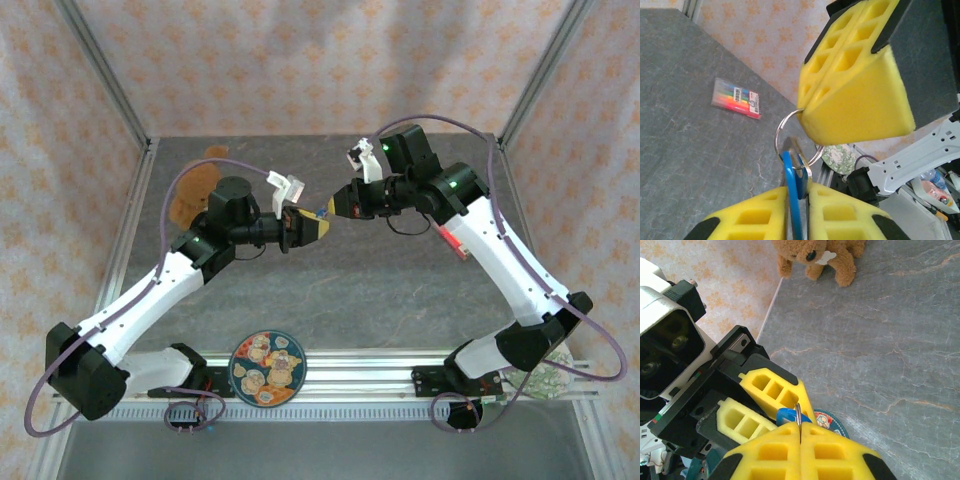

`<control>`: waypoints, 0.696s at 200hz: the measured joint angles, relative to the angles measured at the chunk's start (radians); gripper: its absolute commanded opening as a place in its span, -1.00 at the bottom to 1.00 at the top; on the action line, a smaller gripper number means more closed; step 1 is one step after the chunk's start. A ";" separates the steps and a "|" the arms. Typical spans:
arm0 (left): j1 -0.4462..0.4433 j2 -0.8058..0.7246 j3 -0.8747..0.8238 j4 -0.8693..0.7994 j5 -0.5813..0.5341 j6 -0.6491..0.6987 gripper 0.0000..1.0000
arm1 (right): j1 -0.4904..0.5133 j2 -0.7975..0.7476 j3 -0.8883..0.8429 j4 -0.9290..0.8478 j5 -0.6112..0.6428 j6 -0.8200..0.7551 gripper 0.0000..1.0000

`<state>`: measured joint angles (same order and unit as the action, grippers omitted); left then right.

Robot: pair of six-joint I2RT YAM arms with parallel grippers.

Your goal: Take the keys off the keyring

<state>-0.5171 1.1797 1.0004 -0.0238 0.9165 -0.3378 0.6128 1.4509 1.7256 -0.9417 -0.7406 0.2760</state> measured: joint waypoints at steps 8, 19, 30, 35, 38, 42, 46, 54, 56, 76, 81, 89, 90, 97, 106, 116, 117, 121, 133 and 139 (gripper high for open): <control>0.000 -0.003 0.000 -0.008 -0.002 0.002 -0.74 | 0.000 0.000 0.000 0.000 0.000 0.000 -1.00; 0.000 -0.007 0.000 -0.019 -0.008 0.007 -0.80 | 0.000 0.000 -0.002 0.000 0.000 0.000 -1.00; 0.001 -0.011 0.000 -0.030 -0.009 0.016 -0.86 | 0.000 0.000 -0.004 0.000 0.000 0.000 -1.00; 0.001 -0.013 0.000 -0.037 -0.012 0.020 -0.91 | 0.000 -0.001 -0.005 0.000 0.000 0.000 -1.00; 0.001 -0.014 0.000 -0.040 -0.012 0.019 -0.91 | 0.000 -0.001 -0.005 0.000 0.000 0.000 -1.00; 0.002 -0.015 0.000 -0.041 -0.013 0.026 -0.92 | 0.000 -0.001 -0.005 -0.001 0.000 0.000 -1.00; 0.002 -0.016 0.000 -0.044 -0.014 0.025 -0.96 | 0.000 -0.001 -0.006 0.000 0.000 0.000 -1.00; 0.002 -0.019 0.000 -0.048 -0.016 0.031 -1.00 | 0.000 -0.001 -0.006 0.000 0.000 0.000 -1.00; 0.003 -0.020 0.000 -0.049 -0.016 0.031 -1.00 | 0.000 -0.001 -0.006 0.000 0.000 0.000 -1.00; 0.003 -0.030 0.001 -0.071 -0.024 0.044 -0.94 | 0.002 -0.001 -0.012 0.002 0.000 0.000 -1.00; 0.003 -0.031 0.001 -0.079 -0.028 0.050 -0.94 | 0.004 -0.001 -0.016 0.003 0.000 0.000 -1.00; 0.003 -0.033 0.003 -0.093 -0.034 0.054 -0.94 | 0.004 -0.001 -0.023 0.007 0.000 0.000 -1.00; 0.003 -0.033 0.003 -0.094 -0.034 0.054 -0.94 | 0.004 -0.001 -0.023 0.008 0.000 0.000 -1.00; 0.003 -0.033 0.006 -0.106 -0.035 0.061 -0.93 | 0.004 -0.001 -0.030 0.012 0.000 0.000 -1.00; 0.003 -0.033 0.012 -0.123 -0.039 0.069 -0.86 | 0.005 -0.001 -0.035 0.015 0.000 0.000 -1.00; 0.003 -0.033 0.017 -0.138 -0.042 0.077 -0.83 | 0.005 -0.001 -0.039 0.019 -0.001 0.000 -1.00; 0.003 -0.033 0.018 -0.141 -0.042 0.078 -0.84 | 0.005 -0.001 -0.039 0.019 -0.001 0.000 -1.00; 0.003 -0.033 0.020 -0.145 -0.042 0.079 -0.85 | 0.005 -0.001 -0.039 0.020 -0.002 0.000 -1.00; 0.003 -0.033 0.025 -0.154 -0.042 0.084 -0.83 | 0.006 -0.001 -0.040 0.026 -0.005 0.000 -1.00; 0.003 -0.033 0.027 -0.157 -0.042 0.086 -0.79 | 0.006 -0.001 -0.041 0.030 -0.006 0.000 -1.00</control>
<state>-0.5144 1.1465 1.0271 -0.1806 0.8742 -0.2520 0.6186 1.4498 1.6844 -0.9119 -0.7464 0.2764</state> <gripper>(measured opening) 0.078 0.046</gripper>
